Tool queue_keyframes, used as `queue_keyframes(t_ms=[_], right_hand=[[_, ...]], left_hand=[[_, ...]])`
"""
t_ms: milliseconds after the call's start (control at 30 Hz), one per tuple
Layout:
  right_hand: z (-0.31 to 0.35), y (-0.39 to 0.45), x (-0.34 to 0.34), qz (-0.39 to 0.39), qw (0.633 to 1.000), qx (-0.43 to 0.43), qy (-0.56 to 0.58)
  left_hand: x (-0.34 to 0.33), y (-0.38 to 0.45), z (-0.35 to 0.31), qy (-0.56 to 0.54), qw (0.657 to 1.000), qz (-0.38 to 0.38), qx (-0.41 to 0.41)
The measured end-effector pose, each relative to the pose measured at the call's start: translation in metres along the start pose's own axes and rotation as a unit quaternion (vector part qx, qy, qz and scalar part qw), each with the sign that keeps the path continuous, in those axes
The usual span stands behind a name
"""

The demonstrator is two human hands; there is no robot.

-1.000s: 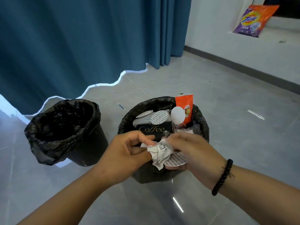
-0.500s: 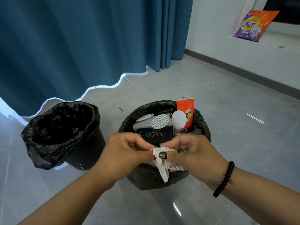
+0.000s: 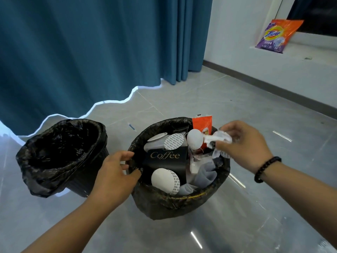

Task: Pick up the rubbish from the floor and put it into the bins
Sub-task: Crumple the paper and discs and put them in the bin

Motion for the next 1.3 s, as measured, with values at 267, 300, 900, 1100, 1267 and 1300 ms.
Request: queue_keyframes(t_ms=[267,300,900,1100,1267,1300], right_hand=[[-0.016,-0.011,-0.029,0.076,0.996,0.027,-0.042],[-0.016,-0.009,-0.027,0.061,0.997,0.029,-0.035],[0.001,-0.022,-0.034,0.032,0.983,0.011,0.179],[-0.005,-0.030,-0.047,0.075,0.988,0.022,0.130],[-0.007,-0.029,-0.044,0.075,0.978,0.052,0.186],[-0.007,-0.029,-0.044,0.080,0.977,0.054,0.191]], left_hand=[[-0.023,-0.004,0.009,0.038,0.995,0.087,0.039],[-0.024,-0.005,0.010,0.016,0.995,0.090,0.042],[-0.032,0.000,0.013,-0.158,0.982,0.073,0.078],[-0.031,0.000,0.014,-0.178,0.976,0.092,0.084],[-0.031,-0.003,0.013,-0.188,0.974,0.094,0.088],[-0.032,-0.003,0.012,-0.191,0.973,0.092,0.089]])
Point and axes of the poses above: each hand's wrist, its own y-axis towards the middle knuckle, its own x-axis out of the back of the hand, z = x × y, the point moved 2 cm from there along y, towards the middle knuckle, and after that the axes turned 9 degrees about y, right-handed, at the moved point
